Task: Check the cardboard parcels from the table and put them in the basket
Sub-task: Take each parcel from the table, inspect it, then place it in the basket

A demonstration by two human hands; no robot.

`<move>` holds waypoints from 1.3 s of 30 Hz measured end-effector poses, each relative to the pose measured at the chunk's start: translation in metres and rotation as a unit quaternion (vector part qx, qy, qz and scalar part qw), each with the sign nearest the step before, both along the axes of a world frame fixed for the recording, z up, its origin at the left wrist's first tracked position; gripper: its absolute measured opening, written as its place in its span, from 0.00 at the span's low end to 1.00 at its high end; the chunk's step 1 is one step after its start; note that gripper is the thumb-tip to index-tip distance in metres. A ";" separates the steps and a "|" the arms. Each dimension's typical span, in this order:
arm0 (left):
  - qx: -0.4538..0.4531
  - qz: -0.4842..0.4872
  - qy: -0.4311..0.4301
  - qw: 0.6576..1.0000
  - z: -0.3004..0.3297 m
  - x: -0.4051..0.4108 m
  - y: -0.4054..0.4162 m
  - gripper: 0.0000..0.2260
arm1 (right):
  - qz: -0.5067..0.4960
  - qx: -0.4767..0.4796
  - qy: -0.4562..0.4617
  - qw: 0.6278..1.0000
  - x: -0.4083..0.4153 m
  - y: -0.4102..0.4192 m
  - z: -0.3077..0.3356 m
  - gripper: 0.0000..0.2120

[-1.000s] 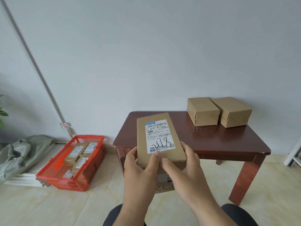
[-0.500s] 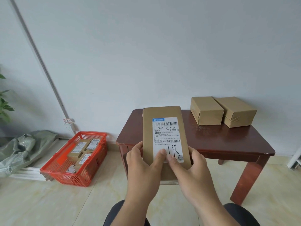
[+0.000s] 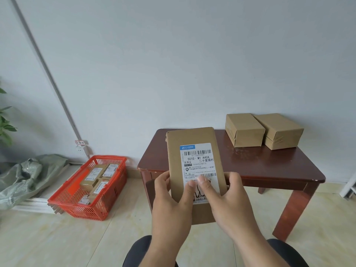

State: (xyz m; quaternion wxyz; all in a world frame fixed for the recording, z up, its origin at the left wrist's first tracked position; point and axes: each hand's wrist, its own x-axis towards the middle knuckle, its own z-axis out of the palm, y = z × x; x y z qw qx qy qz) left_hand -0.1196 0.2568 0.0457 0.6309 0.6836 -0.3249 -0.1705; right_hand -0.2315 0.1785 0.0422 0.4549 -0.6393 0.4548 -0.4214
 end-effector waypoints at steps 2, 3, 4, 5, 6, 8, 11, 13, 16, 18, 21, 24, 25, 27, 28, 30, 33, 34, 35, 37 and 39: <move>0.000 0.007 -0.009 1.000 0.004 0.006 -0.003 0.18 | 0.021 -0.016 0.006 1.000 -0.002 0.003 -0.003 0.33; 0.005 0.005 -0.027 1.000 0.006 0.009 -0.005 0.20 | 0.032 -0.024 0.011 0.999 -0.003 0.005 -0.004 0.33; 0.016 0.000 -0.045 0.999 0.007 0.011 -0.006 0.23 | 0.041 -0.033 0.018 0.998 -0.004 0.007 -0.003 0.31; 0.032 -0.008 -0.061 0.998 0.008 0.011 -0.006 0.24 | 0.043 -0.035 0.023 0.998 -0.005 0.007 -0.001 0.30; 0.043 -0.015 -0.073 0.996 0.009 0.011 -0.006 0.24 | 0.036 -0.031 0.026 0.999 -0.005 0.007 -0.001 0.30; 0.051 -0.018 -0.078 0.996 0.010 0.009 -0.006 0.25 | 0.014 -0.022 0.031 0.999 -0.003 0.004 0.000 0.32; 0.046 -0.009 -0.062 0.997 0.010 0.004 -0.003 0.30 | -0.012 -0.015 0.029 0.999 -0.001 -0.002 -0.002 0.36; 0.042 -0.004 -0.048 0.998 0.008 -0.001 -0.002 0.32 | -0.022 -0.003 0.028 0.999 0.000 -0.004 -0.001 0.34; 0.041 0.001 -0.034 0.999 0.004 -0.003 0.000 0.28 | -0.025 0.003 0.033 0.999 0.001 -0.004 0.001 0.31; 0.047 -0.001 -0.011 0.999 0.005 -0.001 -0.003 0.24 | -0.024 -0.002 0.037 0.999 0.001 -0.002 -0.001 0.30; 0.051 0.004 0.008 0.999 0.012 0.001 -0.007 0.19 | -0.031 -0.016 0.034 0.999 0.002 0.006 -0.004 0.32; 0.045 0.016 -0.001 0.999 0.014 -0.001 -0.009 0.19 | -0.036 -0.026 0.031 0.999 0.002 0.011 -0.002 0.32; 0.040 0.014 -0.012 0.999 0.012 -0.003 -0.009 0.19 | -0.035 -0.030 0.035 0.998 0.002 0.010 -0.001 0.32; 0.029 0.009 -0.040 0.999 0.006 -0.008 -0.008 0.22 | -0.031 -0.035 0.042 0.998 0.001 0.005 0.001 0.33; 0.025 0.008 -0.053 0.998 0.004 -0.010 -0.007 0.24 | -0.031 -0.032 0.046 0.998 0.001 0.000 0.002 0.34; 0.018 0.017 -0.060 0.998 0.002 -0.014 -0.005 0.27 | -0.029 -0.014 0.054 0.998 -0.001 -0.006 0.005 0.37; 0.013 0.022 -0.041 0.999 0.005 -0.011 -0.005 0.27 | -0.023 -0.001 0.057 0.998 -0.002 -0.006 0.007 0.38; 0.012 0.018 -0.023 0.999 0.008 -0.009 -0.006 0.26 | -0.022 -0.005 0.056 0.998 -0.001 -0.003 0.007 0.37; 0.013 0.013 -0.002 1.000 0.010 -0.007 -0.007 0.23 | -0.024 -0.010 0.052 0.998 -0.001 0.000 0.006 0.36; 0.016 0.004 0.026 1.000 0.016 -0.004 -0.010 0.20 | -0.028 -0.024 0.039 0.999 0.001 0.004 0.006 0.38; 0.010 0.000 0.031 0.999 0.018 -0.004 -0.011 0.20 | -0.029 -0.038 0.023 0.999 0.001 0.006 0.006 0.40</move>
